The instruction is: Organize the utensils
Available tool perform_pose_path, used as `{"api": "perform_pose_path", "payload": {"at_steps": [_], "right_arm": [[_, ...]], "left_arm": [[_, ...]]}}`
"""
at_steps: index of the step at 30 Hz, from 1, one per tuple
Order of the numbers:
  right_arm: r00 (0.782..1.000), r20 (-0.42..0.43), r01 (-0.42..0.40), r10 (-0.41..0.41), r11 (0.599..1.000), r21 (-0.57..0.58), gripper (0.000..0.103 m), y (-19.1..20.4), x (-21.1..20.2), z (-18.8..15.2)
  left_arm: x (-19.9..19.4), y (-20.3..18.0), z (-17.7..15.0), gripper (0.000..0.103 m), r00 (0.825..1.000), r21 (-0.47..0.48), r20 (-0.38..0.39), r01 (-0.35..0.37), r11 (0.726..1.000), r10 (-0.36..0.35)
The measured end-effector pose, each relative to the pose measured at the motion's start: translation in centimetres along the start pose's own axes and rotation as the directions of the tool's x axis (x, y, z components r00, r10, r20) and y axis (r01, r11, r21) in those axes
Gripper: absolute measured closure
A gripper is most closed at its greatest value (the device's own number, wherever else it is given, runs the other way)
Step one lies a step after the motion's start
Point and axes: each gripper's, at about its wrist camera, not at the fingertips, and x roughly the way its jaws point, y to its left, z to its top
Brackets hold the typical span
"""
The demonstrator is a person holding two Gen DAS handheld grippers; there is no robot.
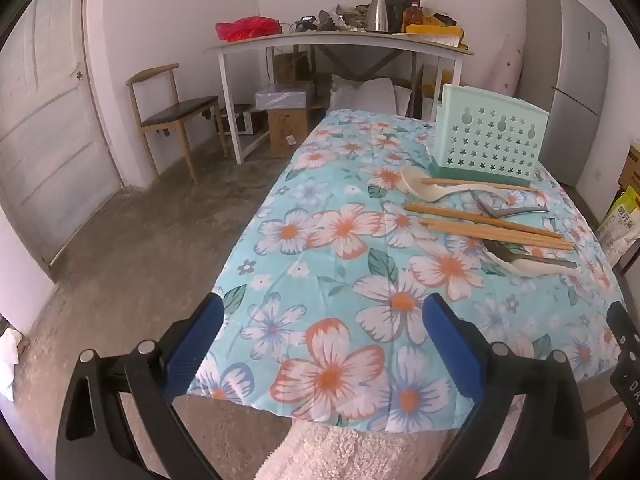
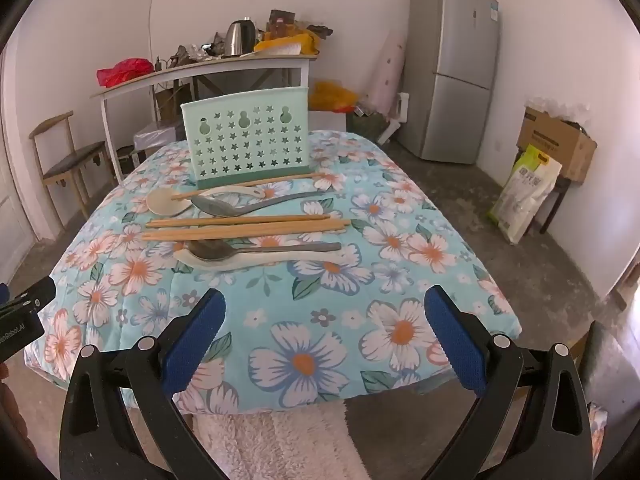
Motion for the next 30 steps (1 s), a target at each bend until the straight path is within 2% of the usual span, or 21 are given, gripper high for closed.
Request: {"api": "perform_pose_path", "payload": {"at_steps": [7,8,30], "right_arm": [[1.0,-0.001,-0.001,0.001,1.0,-0.003,0.008,-0.17,-0.19,0.16],[1.0,-0.001,-0.001,0.001,1.0,-0.003,0.008,-0.25,-0.21,0.19],[1.0,0.001,0.008,-0.008,1.0,-0.02,0.008,0.2,-0.57,0.41]], "left_arm": [[-0.17,-0.08,-0.09,0.006,1.0,0.004,0.001,0.017,1.0,-0.017],[0.38,0.3,-0.22,0.006,1.0,-0.003,-0.007,0.001,1.0,-0.001],[-0.03,0.36,0.02,0.006,1.0,-0.01,-0.007,0.001,1.0,-0.001]]}}
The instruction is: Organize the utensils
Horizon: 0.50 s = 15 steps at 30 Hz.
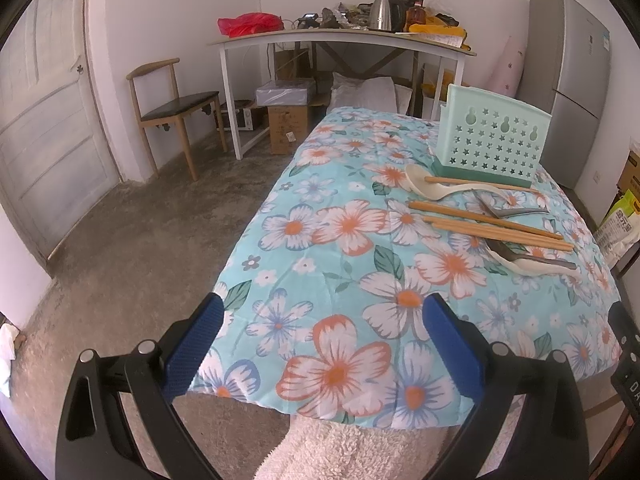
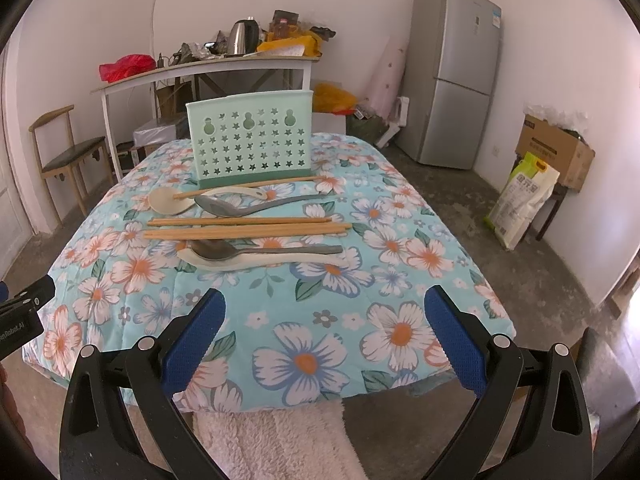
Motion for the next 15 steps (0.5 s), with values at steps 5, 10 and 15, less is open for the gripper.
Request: {"api": "perform_pose_path", "payload": {"at_steps": [5,10,15], "right_arm": [[1.0,0.008,0.007,-0.007,1.0,-0.009,0.008,0.2,-0.61,0.2],[1.0,0.011,0.009,-0.009,1.0,-0.014,0.008,0.34,-0.68,0.2],[1.0,0.014,0.009,-0.009,1.0,-0.015,0.008,0.38,-0.86,0.29]], "left_arm": [[-0.19,0.21,-0.03,0.006,1.0,-0.003,0.001,0.001,1.0,-0.001],[-0.24,0.47,0.03,0.006,1.0,-0.006,0.0,0.004,1.0,-0.004],[-0.32,0.53,0.09,0.006,1.0,-0.006,0.0,0.005,1.0,-0.005]]}}
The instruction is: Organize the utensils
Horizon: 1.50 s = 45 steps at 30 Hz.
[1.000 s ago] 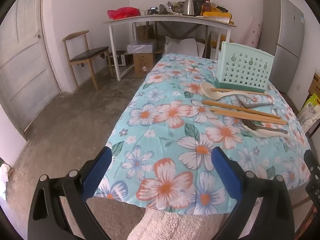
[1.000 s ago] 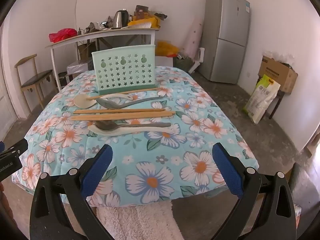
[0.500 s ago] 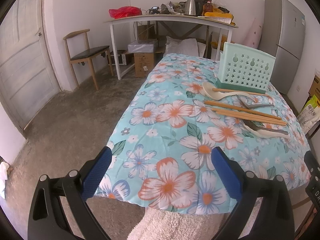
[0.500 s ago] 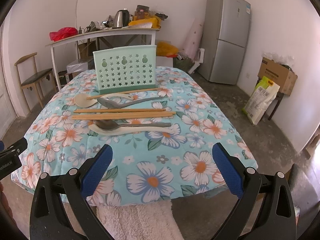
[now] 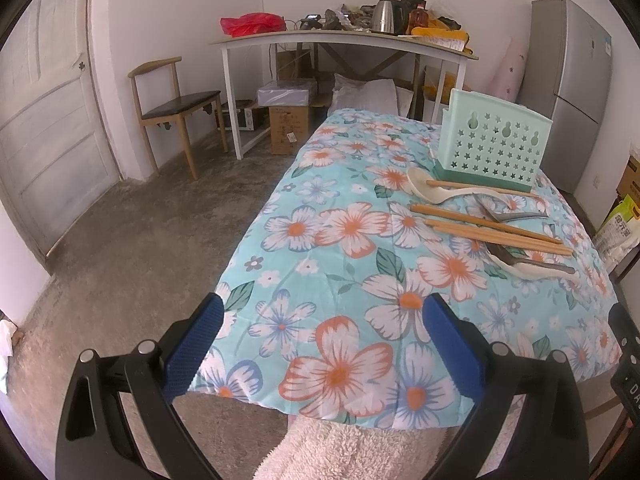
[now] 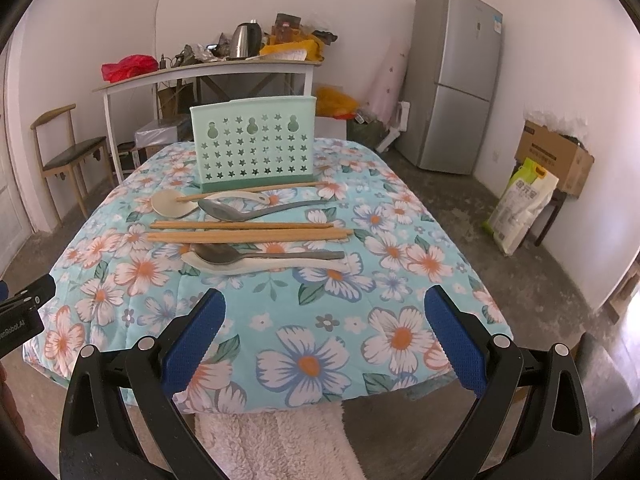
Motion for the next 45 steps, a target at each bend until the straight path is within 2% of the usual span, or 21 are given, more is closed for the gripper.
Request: {"api": "perform_pose_path", "payload": {"at_steps": [35,45], "right_arm": [[1.0,0.015,0.006,-0.006,1.0,-0.01,0.008,0.3,-0.3,0.4],[1.0,0.013,0.015,-0.015,1.0,-0.002,0.008,0.2,0.4,0.0]], "left_arm": [[-0.4,0.0,0.5,0.006,1.0,-0.007,0.001,0.008,1.0,-0.008],[0.9,-1.1,0.7,0.006,0.999,0.01,-0.013,0.041,0.999,-0.041]]}}
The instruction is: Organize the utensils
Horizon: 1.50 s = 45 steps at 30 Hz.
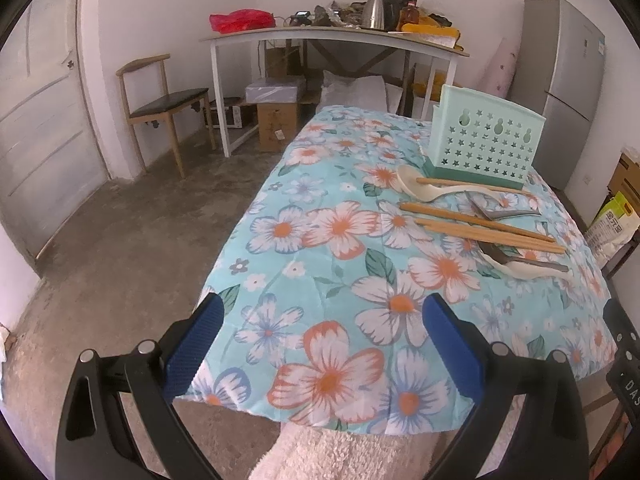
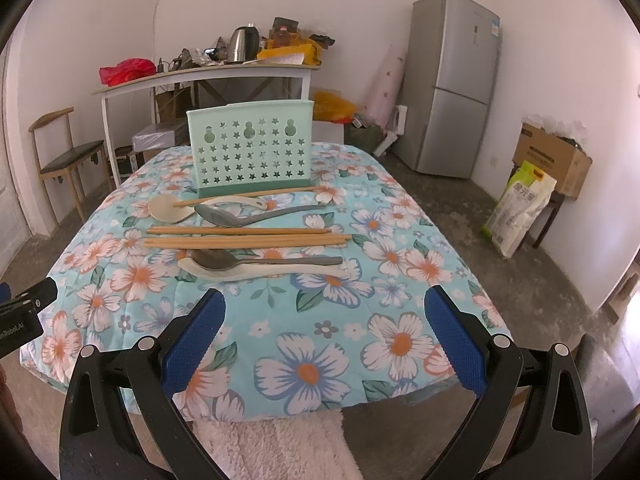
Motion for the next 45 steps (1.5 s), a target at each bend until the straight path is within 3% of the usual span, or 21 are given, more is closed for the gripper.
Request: {"api": "perform_pose_path", "payload": {"at_steps": [5,10,18,25,35,45], "right_arm": [[1.0,-0.015,0.005,-0.005,1.0,-0.015,0.008,0.2,1.1,-0.6],[0.998,-0.052,-0.033,0.032,0.999,-0.009,0.008,0.0,2.6,-0.9],[0.993,-0.079,-0.084,0.086,0.996,0.017,0.008,-0.1,5.3,-1.2],[0.982,-0.123,-0.143,0.145,0.989,0.019,0.008,0.4,7.7,-1.9],[0.977,-0.137,-0.165,0.162,0.986,-0.012,0.008,0.8,8.8,-3.2],[0.968,-0.139,-0.209,0.208,0.978,0.007,0.008,0.0,9.0,-3.3]], "left_arm": [[1.2,-1.0,0.5,0.006,0.999,0.029,0.011,0.05,0.998,-0.05],[2.8,-1.7,1.2,0.006,0.986,0.005,-0.022,0.166,0.986,-0.166],[6.3,-2.4,1.9,0.006,0.975,-0.023,-0.065,0.214,0.977,-0.215],[10.0,-4.1,1.5,0.006,0.969,0.044,-0.143,0.209,0.977,-0.201],[11.0,-4.9,0.5,0.005,0.981,0.132,-0.125,0.166,0.977,-0.149],[10.8,-5.7,0.7,0.004,0.988,0.162,-0.111,0.126,0.979,-0.109]]}}
